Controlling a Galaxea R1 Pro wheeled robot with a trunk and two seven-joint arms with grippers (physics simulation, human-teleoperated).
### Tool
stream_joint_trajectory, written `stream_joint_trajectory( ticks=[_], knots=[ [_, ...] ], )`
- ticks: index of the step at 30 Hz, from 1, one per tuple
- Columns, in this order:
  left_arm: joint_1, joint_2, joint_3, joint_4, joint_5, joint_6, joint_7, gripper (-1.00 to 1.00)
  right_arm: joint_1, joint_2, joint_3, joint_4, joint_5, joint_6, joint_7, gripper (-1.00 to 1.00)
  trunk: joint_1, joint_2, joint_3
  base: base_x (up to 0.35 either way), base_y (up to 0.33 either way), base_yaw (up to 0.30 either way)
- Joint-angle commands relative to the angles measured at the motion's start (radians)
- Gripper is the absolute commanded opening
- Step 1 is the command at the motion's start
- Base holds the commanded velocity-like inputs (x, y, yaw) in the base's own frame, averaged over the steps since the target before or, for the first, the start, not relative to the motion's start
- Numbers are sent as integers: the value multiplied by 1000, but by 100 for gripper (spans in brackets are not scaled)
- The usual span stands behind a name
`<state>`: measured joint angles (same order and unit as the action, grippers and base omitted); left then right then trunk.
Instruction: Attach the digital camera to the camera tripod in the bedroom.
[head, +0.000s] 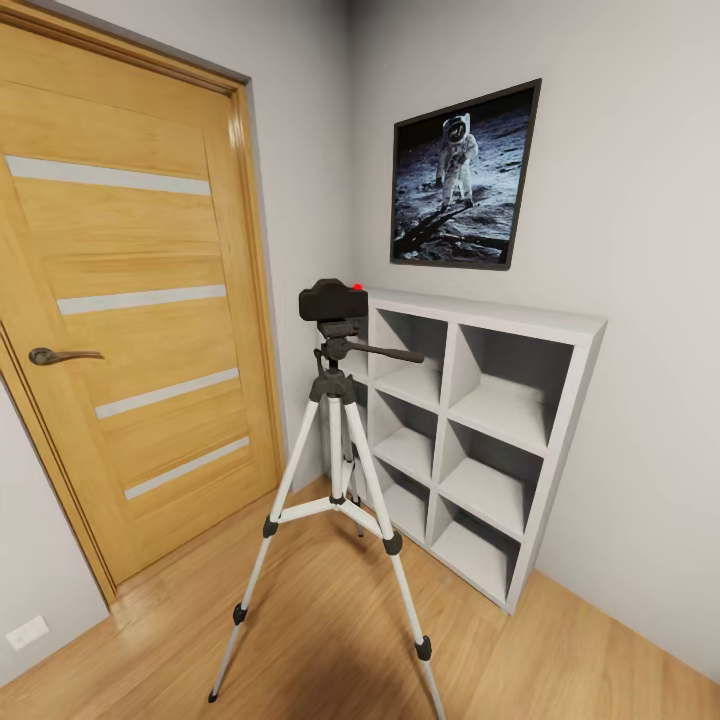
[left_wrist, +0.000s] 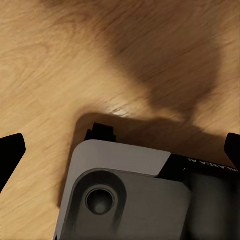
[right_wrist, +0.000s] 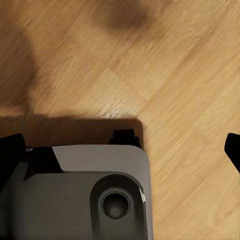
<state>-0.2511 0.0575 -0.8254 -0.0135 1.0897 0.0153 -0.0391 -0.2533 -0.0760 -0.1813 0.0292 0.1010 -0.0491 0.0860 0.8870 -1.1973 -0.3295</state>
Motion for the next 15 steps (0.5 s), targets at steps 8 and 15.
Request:
stream_joint_trajectory(
  ticks=[8,15],
  knots=[
    [-1,0,-9,0,11,2,-3,100,-1,1,-6,3,13,-5,5,100,0,-1,-1,0,0,0],
    [-1,1,-9,0,10,2,-3,100,-1,1,-7,3,11,-3,2,100,0,-1,-1,0,0,0]
  ],
)
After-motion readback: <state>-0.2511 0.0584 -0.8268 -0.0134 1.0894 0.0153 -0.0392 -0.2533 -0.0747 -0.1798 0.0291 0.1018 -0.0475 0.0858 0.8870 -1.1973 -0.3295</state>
